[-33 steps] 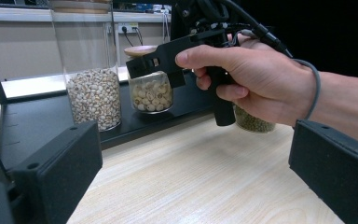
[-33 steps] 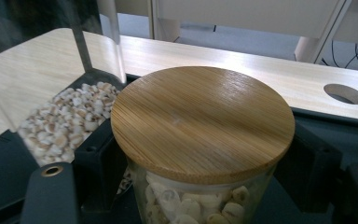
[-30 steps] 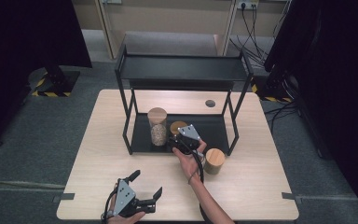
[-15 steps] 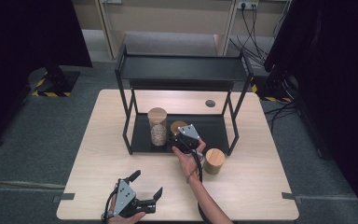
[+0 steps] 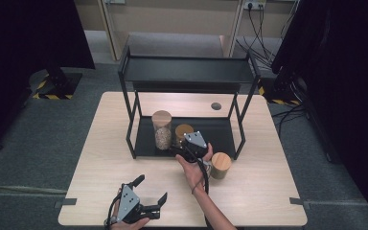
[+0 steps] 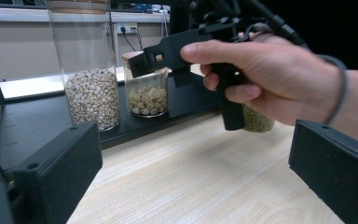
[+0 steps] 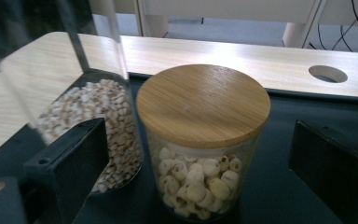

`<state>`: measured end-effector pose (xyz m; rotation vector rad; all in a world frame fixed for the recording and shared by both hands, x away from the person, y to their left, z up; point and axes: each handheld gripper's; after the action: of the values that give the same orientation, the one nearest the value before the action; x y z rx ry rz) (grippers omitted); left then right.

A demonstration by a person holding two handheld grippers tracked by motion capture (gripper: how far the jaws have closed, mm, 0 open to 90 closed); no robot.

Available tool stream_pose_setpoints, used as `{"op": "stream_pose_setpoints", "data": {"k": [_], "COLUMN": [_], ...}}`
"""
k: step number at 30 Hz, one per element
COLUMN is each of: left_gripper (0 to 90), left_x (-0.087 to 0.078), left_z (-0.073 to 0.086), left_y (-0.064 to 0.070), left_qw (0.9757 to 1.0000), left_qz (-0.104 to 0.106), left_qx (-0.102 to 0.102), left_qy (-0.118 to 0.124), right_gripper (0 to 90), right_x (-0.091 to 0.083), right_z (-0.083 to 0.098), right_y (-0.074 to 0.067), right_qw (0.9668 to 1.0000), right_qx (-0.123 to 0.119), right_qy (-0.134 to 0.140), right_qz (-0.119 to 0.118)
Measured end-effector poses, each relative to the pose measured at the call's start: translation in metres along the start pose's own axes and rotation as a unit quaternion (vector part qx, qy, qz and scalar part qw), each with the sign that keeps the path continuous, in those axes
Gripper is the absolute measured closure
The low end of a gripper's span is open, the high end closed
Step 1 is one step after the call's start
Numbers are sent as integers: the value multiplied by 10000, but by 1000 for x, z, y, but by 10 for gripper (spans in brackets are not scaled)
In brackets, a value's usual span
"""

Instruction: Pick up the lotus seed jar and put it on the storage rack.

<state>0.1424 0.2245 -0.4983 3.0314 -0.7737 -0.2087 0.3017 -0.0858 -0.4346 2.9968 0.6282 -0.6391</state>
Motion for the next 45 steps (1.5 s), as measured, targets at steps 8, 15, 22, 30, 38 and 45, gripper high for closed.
{"op": "stream_pose_setpoints", "data": {"k": [8, 15, 22, 30, 38, 45], "left_gripper": [19, 19, 19, 19, 19, 19], "left_x": [0, 0, 1, 1, 1, 1], "left_z": [0, 0, 0, 0, 1, 1], "left_y": [0, 0, 0, 0, 0, 0], "left_qw": [10000, 10000, 10000, 10000, 10000, 10000], "left_qz": [-10, -15, -27, -43, -60, -76], "left_qx": [5, -15, -18, -25, -10, -19], "left_qy": [-8, -16, -24, -19, -40, -30], "right_gripper": [35, 31, 31, 31, 31, 31], "right_x": [-16, -32, -48, -67, -86, -100], "right_z": [1, 9, 13, 20, 31, 39], "right_y": [5, 14, 20, 26, 34, 37], "right_qw": [9999, 9990, 9976, 9953, 9917, 9883], "right_qx": [8, -35, -65, -138, -153, -208], "right_qy": [14, 111, 212, 298, 335, 394], "right_qz": [-155, -426, -662, -914, -1231, -1461]}}
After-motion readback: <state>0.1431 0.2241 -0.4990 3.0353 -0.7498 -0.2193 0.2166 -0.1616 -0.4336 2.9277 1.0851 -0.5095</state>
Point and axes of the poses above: each handheld gripper's, and its own axes: x roughly forward along the jaws, z roughly out of its underside, y roughly to its right, and after that the axes turned 7 degrees about -z, right-handed
